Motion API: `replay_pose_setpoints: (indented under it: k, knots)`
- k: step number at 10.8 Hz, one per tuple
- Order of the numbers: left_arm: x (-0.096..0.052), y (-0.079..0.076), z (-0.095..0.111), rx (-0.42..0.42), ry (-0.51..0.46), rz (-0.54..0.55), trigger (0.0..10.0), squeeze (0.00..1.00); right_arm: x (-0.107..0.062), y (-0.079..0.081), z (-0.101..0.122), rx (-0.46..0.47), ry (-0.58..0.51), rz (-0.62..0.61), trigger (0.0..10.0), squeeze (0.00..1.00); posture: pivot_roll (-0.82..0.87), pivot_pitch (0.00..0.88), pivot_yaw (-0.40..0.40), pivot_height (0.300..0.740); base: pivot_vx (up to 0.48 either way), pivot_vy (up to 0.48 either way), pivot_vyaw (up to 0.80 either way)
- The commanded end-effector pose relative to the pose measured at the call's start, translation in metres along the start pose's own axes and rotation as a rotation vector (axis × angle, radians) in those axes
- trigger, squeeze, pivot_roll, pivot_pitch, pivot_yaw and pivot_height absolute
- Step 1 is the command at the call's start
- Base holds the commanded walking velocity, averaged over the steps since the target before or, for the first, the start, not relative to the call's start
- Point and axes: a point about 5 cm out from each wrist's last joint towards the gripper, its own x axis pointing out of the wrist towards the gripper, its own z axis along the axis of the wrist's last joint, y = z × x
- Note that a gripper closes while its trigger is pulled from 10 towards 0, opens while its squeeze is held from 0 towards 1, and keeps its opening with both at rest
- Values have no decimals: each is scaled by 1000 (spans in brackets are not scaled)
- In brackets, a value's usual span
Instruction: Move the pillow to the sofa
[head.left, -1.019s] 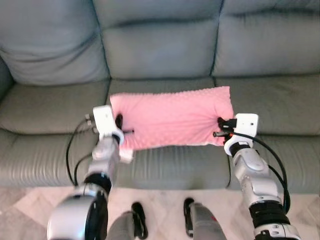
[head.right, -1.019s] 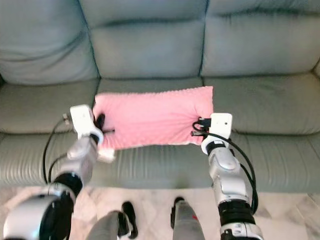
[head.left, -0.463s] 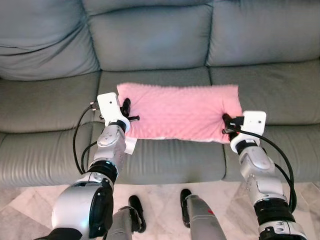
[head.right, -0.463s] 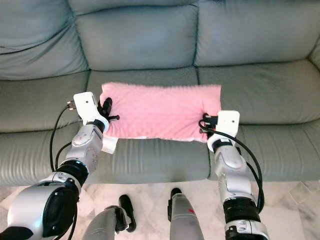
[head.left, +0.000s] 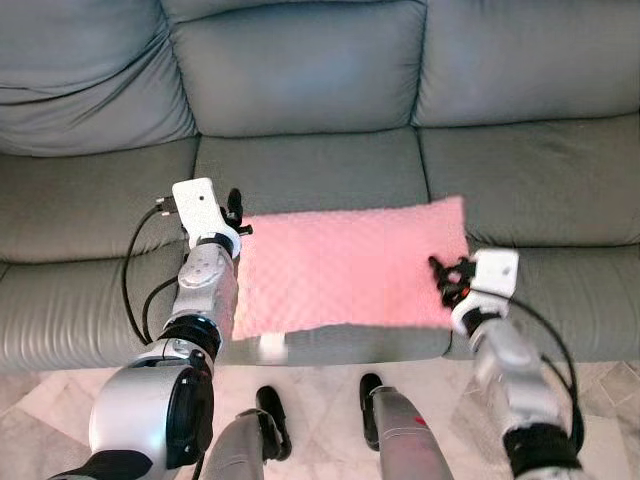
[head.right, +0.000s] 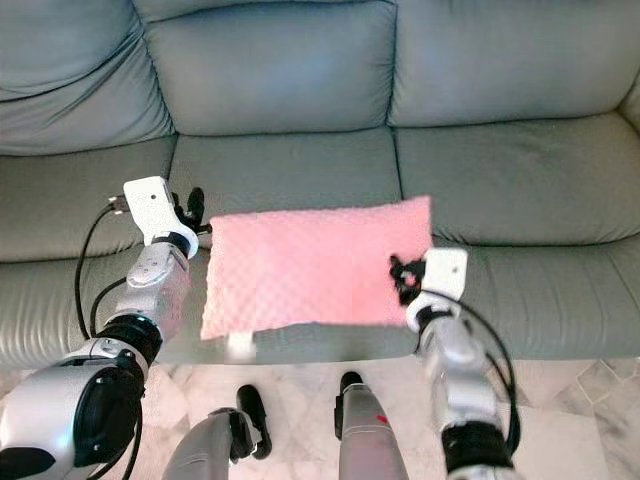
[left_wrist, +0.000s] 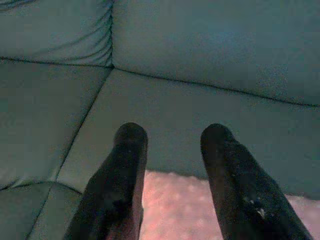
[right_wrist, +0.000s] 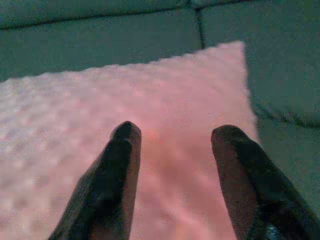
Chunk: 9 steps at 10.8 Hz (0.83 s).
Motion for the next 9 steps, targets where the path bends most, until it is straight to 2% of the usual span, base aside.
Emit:
replay_pose_setpoints:
  k: [1,4,6,7,9]
  knots:
    - [-7,8,-16,26,45,24,10000,1000,-6,0,-8,6,19,5,10000,1000,-348,435,57,740,0,0,0]
    - [-13,15,-24,41,61,-1,10000,1000,-6,1,-5,3,15,-8,10000,1000,-316,421,70,740,0,0,0]
    - [-27,23,-50,37,168,-43,10000,1000,-6,-14,8,-72,17,-134,10000,1000,-306,385,73,740,0,0,0]
    - [-34,27,-60,62,208,-59,10000,1000,-9,-21,10,-92,40,-184,10000,1000,-305,371,75,740,0,0,0]
    - [-41,29,-71,68,263,-107,10000,1000,-19,-26,5,-83,133,-224,10000,1000,-301,348,77,740,0,0,0]
